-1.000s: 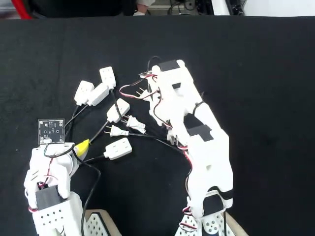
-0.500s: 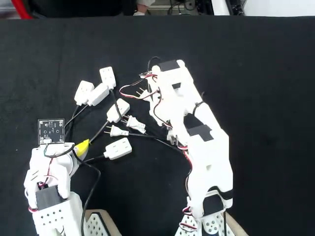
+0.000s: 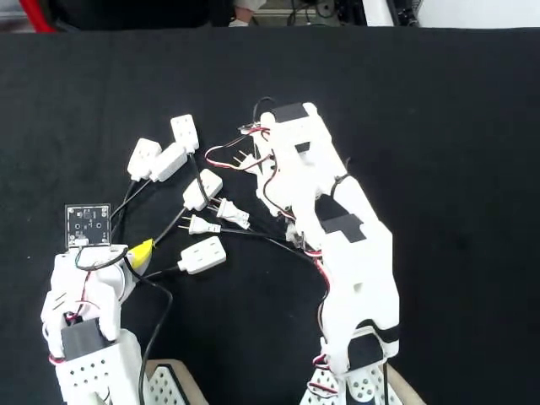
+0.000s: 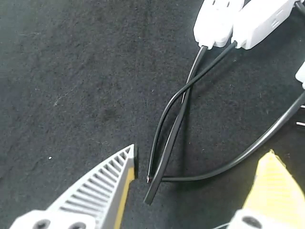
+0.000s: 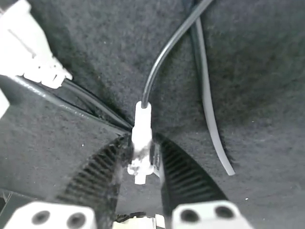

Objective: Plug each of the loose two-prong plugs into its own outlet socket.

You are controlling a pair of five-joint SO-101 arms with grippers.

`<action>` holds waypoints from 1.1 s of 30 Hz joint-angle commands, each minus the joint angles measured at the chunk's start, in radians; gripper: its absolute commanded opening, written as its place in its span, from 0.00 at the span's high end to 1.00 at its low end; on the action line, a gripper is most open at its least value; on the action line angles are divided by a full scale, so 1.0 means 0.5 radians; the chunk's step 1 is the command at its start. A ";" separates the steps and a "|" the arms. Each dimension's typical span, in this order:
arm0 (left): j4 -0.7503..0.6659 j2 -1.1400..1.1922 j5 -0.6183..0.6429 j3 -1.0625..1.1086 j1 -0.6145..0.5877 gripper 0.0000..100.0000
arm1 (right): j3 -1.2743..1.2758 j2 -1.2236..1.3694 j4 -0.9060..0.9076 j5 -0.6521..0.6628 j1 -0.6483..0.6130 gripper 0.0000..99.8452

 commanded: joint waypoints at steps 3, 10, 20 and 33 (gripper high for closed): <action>-0.003 -0.009 -0.012 0.038 0.017 0.61 | -0.097 -0.029 0.046 0.015 0.025 0.96; -0.006 -0.009 -0.012 0.038 0.017 0.61 | -0.192 -0.060 0.049 -0.126 0.009 0.96; -0.012 -0.009 -0.012 0.038 0.020 0.61 | 0.192 -0.848 -0.058 -0.199 -0.212 0.96; -0.009 -0.012 -0.009 0.038 0.180 0.61 | 1.545 -2.331 -1.114 -0.611 -0.491 0.96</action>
